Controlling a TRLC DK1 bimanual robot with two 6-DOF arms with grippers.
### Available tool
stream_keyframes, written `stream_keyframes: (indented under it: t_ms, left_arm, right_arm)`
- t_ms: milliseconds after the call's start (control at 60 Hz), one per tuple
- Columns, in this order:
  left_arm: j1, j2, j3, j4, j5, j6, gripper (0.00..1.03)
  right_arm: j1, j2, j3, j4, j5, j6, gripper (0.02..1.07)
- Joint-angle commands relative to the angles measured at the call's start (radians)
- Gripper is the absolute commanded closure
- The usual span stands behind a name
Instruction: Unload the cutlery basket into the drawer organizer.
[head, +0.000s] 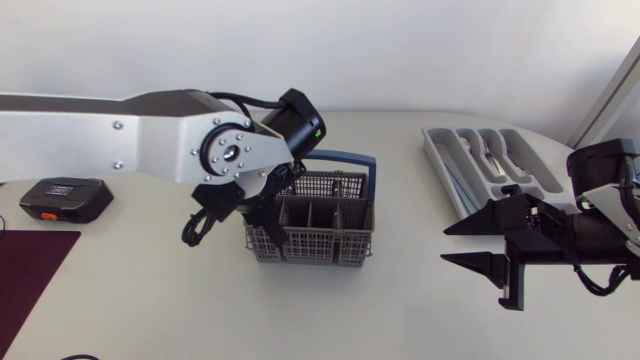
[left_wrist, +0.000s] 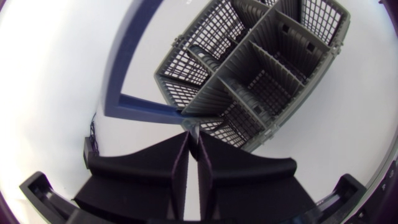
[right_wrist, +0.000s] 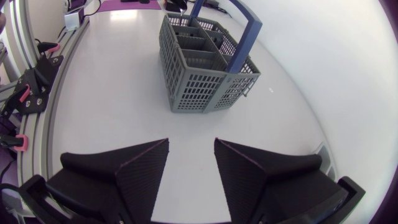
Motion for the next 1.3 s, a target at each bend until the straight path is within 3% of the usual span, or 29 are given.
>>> stream_keyframes:
  t_ms: [0,350,667,833,1033,1083,1283]
  left_arm:
    - [-0.002,-0.057,-0.005,-0.005,-0.021,0.039,1.0]
    - [-0.038,-0.217,0.03,-0.049,0.001,0.087,1.0]
    - [-0.058,-0.337,0.041,-0.086,0.09,0.08,1.0]
    - [-0.058,-0.396,0.041,-0.098,0.19,0.074,1.0]
    - [-0.048,-0.433,0.023,-0.103,0.394,0.022,1.0]
    - [-0.045,-0.432,0.001,-0.087,0.43,0.013,1.0]
    - [-0.045,-0.369,-0.074,0.008,0.588,-0.016,1.0]
  right_arm:
    - [0.012,-0.008,-0.028,0.006,0.011,0.023,0.52]
    - [0.047,-0.011,-0.022,0.016,0.024,0.06,0.52]
    - [0.102,-0.069,-0.012,0.032,0.044,0.152,0.52]
    - [0.135,-0.101,0.001,0.029,0.044,0.213,0.51]
    - [0.204,-0.153,0.035,0.019,0.043,0.336,0.45]
    - [0.219,-0.16,0.044,0.01,0.044,0.348,0.4]
    - [0.31,-0.14,0.101,-0.007,0.037,0.436,0.4]
